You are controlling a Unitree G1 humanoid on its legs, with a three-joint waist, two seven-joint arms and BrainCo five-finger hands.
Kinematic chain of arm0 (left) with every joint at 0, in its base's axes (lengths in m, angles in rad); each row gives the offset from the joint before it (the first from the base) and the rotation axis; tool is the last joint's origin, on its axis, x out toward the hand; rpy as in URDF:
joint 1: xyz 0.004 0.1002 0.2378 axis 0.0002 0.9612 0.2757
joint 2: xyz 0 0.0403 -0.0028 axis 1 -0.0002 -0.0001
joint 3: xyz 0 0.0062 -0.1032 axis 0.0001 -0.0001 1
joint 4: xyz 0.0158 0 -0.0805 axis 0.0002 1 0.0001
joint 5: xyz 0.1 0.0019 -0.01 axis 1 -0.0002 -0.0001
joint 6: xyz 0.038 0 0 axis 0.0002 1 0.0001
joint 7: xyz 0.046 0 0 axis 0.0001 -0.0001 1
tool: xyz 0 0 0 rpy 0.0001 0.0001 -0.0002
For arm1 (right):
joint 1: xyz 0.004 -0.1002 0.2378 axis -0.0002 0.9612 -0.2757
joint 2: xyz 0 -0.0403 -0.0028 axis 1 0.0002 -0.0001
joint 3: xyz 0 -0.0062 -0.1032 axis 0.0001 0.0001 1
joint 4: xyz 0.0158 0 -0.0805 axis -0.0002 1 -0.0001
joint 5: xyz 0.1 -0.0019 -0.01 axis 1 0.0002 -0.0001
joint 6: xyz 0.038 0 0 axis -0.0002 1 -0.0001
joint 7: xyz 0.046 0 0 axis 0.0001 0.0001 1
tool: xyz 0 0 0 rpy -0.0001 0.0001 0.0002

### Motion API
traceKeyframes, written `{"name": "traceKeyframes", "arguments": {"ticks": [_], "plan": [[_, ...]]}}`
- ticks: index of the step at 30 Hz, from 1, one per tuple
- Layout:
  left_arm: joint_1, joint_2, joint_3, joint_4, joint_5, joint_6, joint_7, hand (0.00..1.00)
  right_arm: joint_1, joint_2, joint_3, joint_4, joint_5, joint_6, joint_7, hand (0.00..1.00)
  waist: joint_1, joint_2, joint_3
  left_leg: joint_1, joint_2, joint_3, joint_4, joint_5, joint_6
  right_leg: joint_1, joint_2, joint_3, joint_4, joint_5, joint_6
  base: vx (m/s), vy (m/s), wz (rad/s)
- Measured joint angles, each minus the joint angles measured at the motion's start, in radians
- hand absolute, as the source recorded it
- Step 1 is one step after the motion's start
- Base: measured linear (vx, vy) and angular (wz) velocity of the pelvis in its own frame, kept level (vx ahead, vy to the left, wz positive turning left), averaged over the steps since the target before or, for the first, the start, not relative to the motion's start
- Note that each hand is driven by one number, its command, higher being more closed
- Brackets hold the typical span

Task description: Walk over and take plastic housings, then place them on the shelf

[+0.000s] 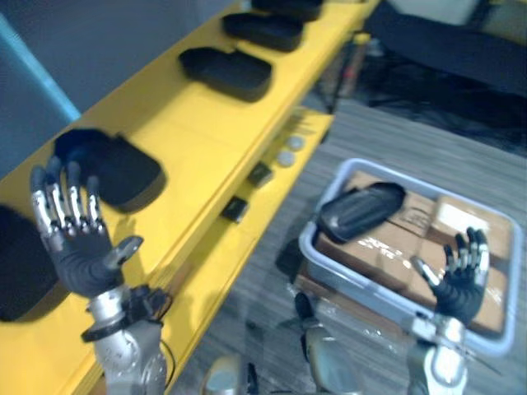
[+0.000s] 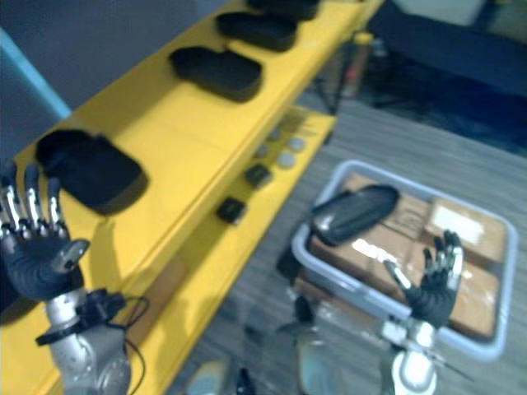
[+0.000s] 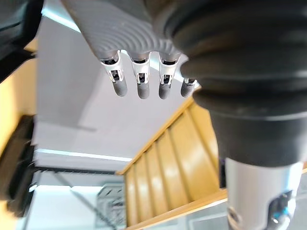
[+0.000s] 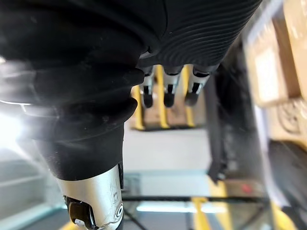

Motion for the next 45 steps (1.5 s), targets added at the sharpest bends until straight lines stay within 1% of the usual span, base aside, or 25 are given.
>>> {"name": "traceKeyframes", "arguments": {"ticks": [1,2,3,4,6,8,10,14,17,18,20,23,24,26,27,30,31,32,34,35,36,38,40,43,45], "plan": [[0.000,0.000,0.004,0.001,0.016,0.020,0.010,0.00,-0.016,0.001,0.000,0.006,-0.004,0.001,0.012,0.00,0.008,-0.011,-0.010,0.003,-0.004,0.030,-0.033,0.026,0.000,0.026,-0.031,-0.040,0.043,-0.066,-0.001,-0.10,-0.027,-0.84],[0.001,-0.001,0.012,0.003,0.034,0.032,0.015,0.00,-0.026,0.001,-0.001,0.008,-0.015,0.004,0.011,0.00,0.013,-0.019,-0.014,0.004,-0.006,0.042,-0.051,0.039,-0.001,0.047,-0.042,-0.065,0.049,-0.093,0.004,-0.06,-0.056,-0.75],[0.007,-0.001,0.028,0.004,0.041,0.055,0.020,0.00,-0.041,0.000,-0.001,0.008,-0.030,0.013,0.010,0.00,0.020,-0.042,-0.028,0.003,-0.014,0.053,-0.078,0.060,-0.006,0.095,-0.072,-0.103,0.019,-0.140,0.025,-0.05,-0.089,-0.74],[0.009,-0.006,0.041,0.016,0.040,0.070,0.025,0.00,-0.058,-0.001,-0.002,0.013,-0.038,0.027,0.006,0.00,0.024,-0.043,-0.028,-0.001,-0.024,0.026,-0.093,0.086,0.002,0.110,-0.072,-0.124,-0.048,-0.107,0.066,-0.05,-0.079,-0.64],[0.009,-0.012,0.041,0.023,0.041,0.095,0.022,0.00,-0.062,-0.006,-0.005,0.013,-0.041,0.054,-0.018,0.00,0.020,-0.035,-0.040,0.003,-0.044,-0.040,-0.139,0.128,0.004,0.131,-0.058,-0.121,-0.112,-0.065,0.059,-0.03,-0.090,-0.34],[0.008,-0.029,0.082,0.023,0.041,0.106,0.006,0.00,-0.061,-0.014,-0.044,0.017,-0.047,0.097,-0.056,0.00,0.018,-0.013,-0.064,0.035,-0.049,-0.075,-0.231,0.158,-0.018,0.146,-0.022,-0.100,-0.207,-0.024,0.053,-0.07,-0.092,-0.43],[0.015,-0.029,0.107,0.023,0.037,0.108,0.000,0.00,-0.053,-0.012,-0.070,0.023,-0.047,0.124,-0.071,0.00,0.015,-0.010,-0.079,0.041,-0.046,-0.067,-0.271,0.179,-0.025,0.146,-0.019,-0.109,-0.241,-0.028,0.050,-0.06,-0.045,-0.29],[0.018,-0.040,0.110,0.023,0.027,0.107,-0.011,0.00,-0.024,-0.004,-0.142,0.038,-0.043,0.173,-0.079,0.00,0.014,-0.012,-0.082,0.034,-0.034,-0.062,-0.283,0.194,-0.031,0.162,-0.006,-0.125,-0.309,0.030,0.036,-0.01,-0.022,-0.09],[-0.022,-0.043,0.097,0.059,-0.001,0.095,-0.019,0.00,-0.090,-0.014,-0.169,0.089,-0.037,0.196,-0.103,0.00,0.011,-0.017,-0.059,-0.040,-0.028,-0.071,-0.219,0.193,-0.031,0.130,0.001,-0.115,-0.347,0.070,0.028,-0.05,-0.011,-0.19],[-0.049,-0.043,0.088,0.110,-0.026,0.096,-0.034,0.00,-0.136,-0.022,-0.172,0.123,-0.036,0.204,-0.117,0.00,0.011,-0.014,-0.039,-0.058,-0.029,-0.079,-0.203,0.193,-0.031,0.127,0.004,-0.110,-0.369,0.087,0.028,-0.08,0.006,-0.20],[-0.085,-0.041,0.045,0.191,-0.047,0.111,-0.066,0.00,-0.195,-0.027,-0.175,0.172,-0.001,0.223,-0.126,0.00,0.012,-0.010,-0.013,-0.060,-0.035,-0.086,-0.205,0.193,-0.031,0.135,0.007,-0.107,-0.409,0.111,0.025,-0.07,0.030,-0.19],[-0.095,-0.025,-0.062,0.291,-0.034,0.184,-0.123,0.00,-0.278,-0.048,-0.176,0.230,0.095,0.275,-0.134,0.00,0.014,-0.001,0.004,-0.063,-0.042,-0.087,-0.226,0.195,-0.028,0.145,0.002,-0.125,-0.461,0.132,0.019,-0.05,0.065,-0.11],[-0.100,-0.019,-0.095,0.331,-0.034,0.214,-0.141,0.00,-0.307,-0.067,-0.176,0.274,0.134,0.287,-0.129,0.00,0.015,0.000,0.005,-0.076,-0.047,-0.091,-0.227,0.202,-0.019,0.145,-0.004,-0.128,-0.483,0.146,0.022,-0.01,0.054,-0.02],[-0.111,-0.017,-0.143,0.383,-0.011,0.254,-0.162,0.00,-0.364,-0.112,-0.169,0.350,0.136,0.311,-0.129,0.00,0.016,0.004,0.015,-0.089,-0.063,-0.104,-0.244,0.217,-0.015,0.143,-0.030,-0.164,-0.499,0.171,0.030,-0.01,0.072,0.14],[-0.126,-0.004,-0.192,0.422,-0.005,0.274,-0.182,0.00,-0.420,-0.155,-0.156,0.417,0.136,0.325,-0.132,0.00,0.018,0.012,0.029,-0.090,-0.077,-0.122,-0.258,0.226,-0.016,0.147,-0.043,-0.180,-0.505,0.195,0.034,-0.03,0.119,0.25],[-0.135,0.027,-0.289,0.481,-0.002,0.308,-0.250,0.00,-0.639,-0.250,-0.102,0.603,0.137,0.369,-0.153,0.00,0.028,0.033,0.058,-0.107,-0.097,-0.148,-0.255,0.231,-0.013,0.146,-0.063,-0.194,-0.515,0.219,0.051,-0.05,0.110,0.21],[-0.135,0.028,-0.309,0.493,-0.003,0.317,-0.271,0.00,-0.701,-0.281,-0.085,0.657,0.137,0.380,-0.168,0.00,0.037,0.043,0.063,-0.114,-0.103,-0.162,-0.255,0.234,-0.010,0.146,-0.069,-0.206,-0.518,0.228,0.054,-0.08,0.114,0.47],[-0.134,0.035,-0.343,0.505,-0.005,0.324,-0.303,0.00,-0.792,-0.332,-0.069,0.730,0.138,0.408,-0.190,0.00,0.054,0.056,0.070,-0.129,-0.112,-0.188,-0.250,0.235,-0.009,0.145,-0.079,-0.225,-0.519,0.231,0.058,-0.07,0.089,0.46],[-0.134,0.044,-0.375,0.521,-0.011,0.331,-0.326,0.00,-0.860,-0.371,-0.063,0.788,0.138,0.430,-0.206,0.00,0.073,0.067,0.075,-0.139,-0.117,-0.203,-0.244,0.236,-0.007,0.144,-0.085,-0.235,-0.518,0.232,0.059,-0.05,0.073,0.37],[-0.127,0.054,-0.407,0.542,-0.019,0.350,-0.338,0.00,-0.945,-0.411,-0.040,0.857,0.138,0.454,-0.221,0.00,0.093,0.080,0.080,-0.151,-0.122,-0.220,-0.235,0.237,-0.007,0.143,-0.093,-0.247,-0.516,0.233,0.060,-0.05,0.074,0.31],[-0.127,0.054,-0.416,0.556,-0.019,0.359,-0.341,0.00,-0.976,-0.426,-0.031,0.878,0.138,0.462,-0.226,0.00,0.098,0.086,0.081,-0.157,-0.125,-0.228,-0.230,0.237,-0.006,0.142,-0.097,-0.259,-0.514,0.233,0.060,-0.06,0.082,0.36],[-0.125,0.052,-0.452,0.636,-0.022,0.375,-0.341,0.00,-1.089,-0.467,0.012,0.959,0.138,0.491,-0.229,0.00,0.128,0.108,0.090,-0.168,-0.133,-0.245,-0.218,0.237,-0.006,0.139,-0.103,-0.270,-0.502,0.233,0.061,-0.05,0.048,0.24],[-0.122,0.050,-0.469,0.699,-0.048,0.384,-0.331,0.00,-1.168,-0.488,0.056,1.006,0.139,0.524,-0.231,0.00,0.135,0.120,0.093,-0.191,-0.140,-0.262,-0.200,0.238,-0.005,0.126,-0.114,-0.290,-0.486,0.229,0.065,-0.05,0.043,0.22],[-0.119,0.048,-0.488,0.793,-0.048,0.384,-0.316,0.00,-1.256,-0.500,0.089,1.051,0.139,0.573,-0.234,0.00,0.167,0.123,0.094,-0.229,-0.148,-0.269,-0.174,0.238,-0.005,0.091,-0.131,-0.294,-0.455,0.223,0.067,-0.07,0.054,0.13],[-0.120,0.038,-0.501,0.844,-0.047,0.382,-0.312,0.00,-1.291,-0.522,0.112,1.078,0.136,0.609,-0.255,0.00,0.182,0.142,0.104,-0.232,-0.154,-0.286,-0.157,0.238,-0.005,0.092,-0.139,-0.316,-0.426,0.209,0.063,-0.07,0.045,0.26]]}}
